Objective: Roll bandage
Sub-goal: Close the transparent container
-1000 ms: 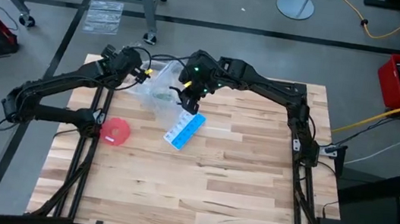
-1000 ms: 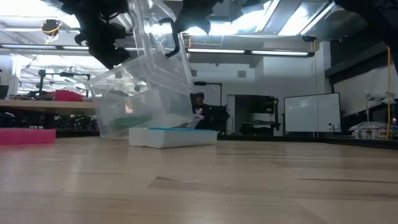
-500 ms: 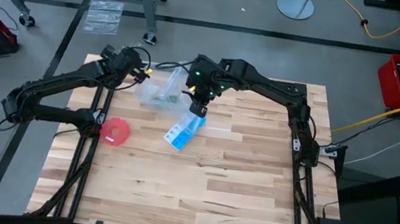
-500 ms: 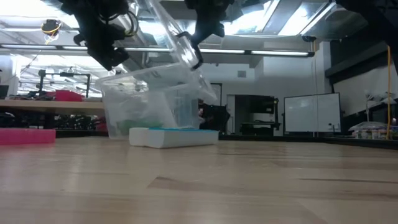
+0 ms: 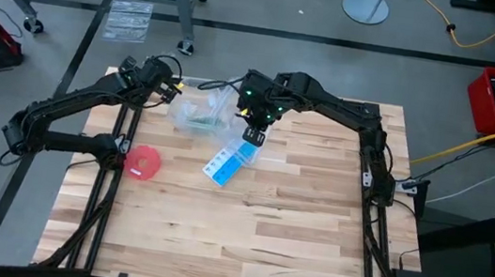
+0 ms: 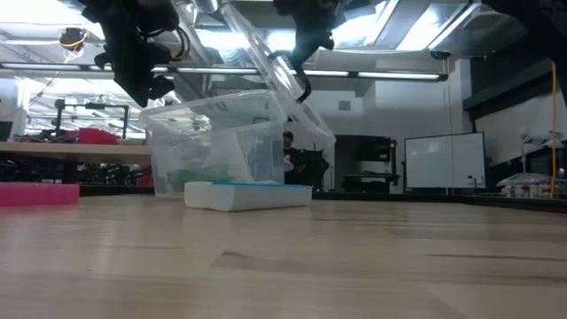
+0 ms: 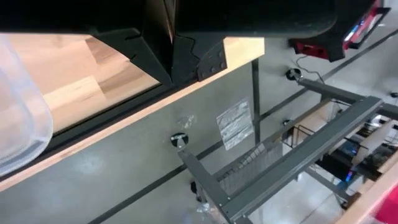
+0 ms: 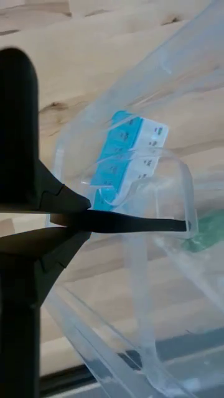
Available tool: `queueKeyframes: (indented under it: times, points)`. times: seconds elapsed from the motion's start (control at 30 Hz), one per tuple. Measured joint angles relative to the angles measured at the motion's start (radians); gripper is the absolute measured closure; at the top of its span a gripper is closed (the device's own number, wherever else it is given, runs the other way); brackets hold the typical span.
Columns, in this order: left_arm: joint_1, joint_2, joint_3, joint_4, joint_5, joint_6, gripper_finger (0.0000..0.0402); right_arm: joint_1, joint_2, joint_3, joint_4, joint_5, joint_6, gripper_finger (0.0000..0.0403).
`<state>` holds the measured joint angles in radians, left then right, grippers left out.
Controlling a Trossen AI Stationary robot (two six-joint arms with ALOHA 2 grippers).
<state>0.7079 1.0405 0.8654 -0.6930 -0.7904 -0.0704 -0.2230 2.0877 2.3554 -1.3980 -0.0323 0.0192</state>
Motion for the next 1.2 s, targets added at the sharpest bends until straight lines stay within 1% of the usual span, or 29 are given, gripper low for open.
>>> queueKeyframes:
  times: [0.2,0.37,0.43,0.57,0.73,0.9,1.03,1.2]
  points:
    - [0.050,0.000,-0.004,0.004,0.083,0.003,0.0401,0.000,-0.049,0.000,0.006,0.068,-0.005,0.0376]
    - [0.076,0.012,-0.048,0.001,0.144,-0.013,0.0401,0.000,-0.069,0.000,0.047,0.111,-0.035,0.0376]
    - [0.079,0.024,-0.068,0.000,0.156,-0.031,0.0401,0.000,-0.069,0.001,0.074,0.112,-0.058,0.0376]
    - [0.078,0.050,-0.092,0.000,0.160,-0.053,0.0401,-0.007,-0.065,0.001,0.135,0.110,-0.089,0.0376]
    - [0.078,0.058,-0.094,0.005,0.160,-0.056,0.0401,-0.045,-0.043,0.000,0.180,0.111,-0.102,0.0376]
    - [0.078,0.058,-0.094,0.009,0.159,-0.045,0.0401,-0.075,-0.037,-0.001,0.189,0.112,-0.102,0.0376]
    - [0.078,0.058,-0.094,0.046,0.152,-0.028,0.0401,-0.090,-0.035,-0.001,0.191,0.111,-0.102,0.0376]
    - [0.079,0.058,-0.094,0.069,0.140,-0.030,0.0401,-0.093,-0.035,-0.001,0.248,0.111,-0.102,0.0377]
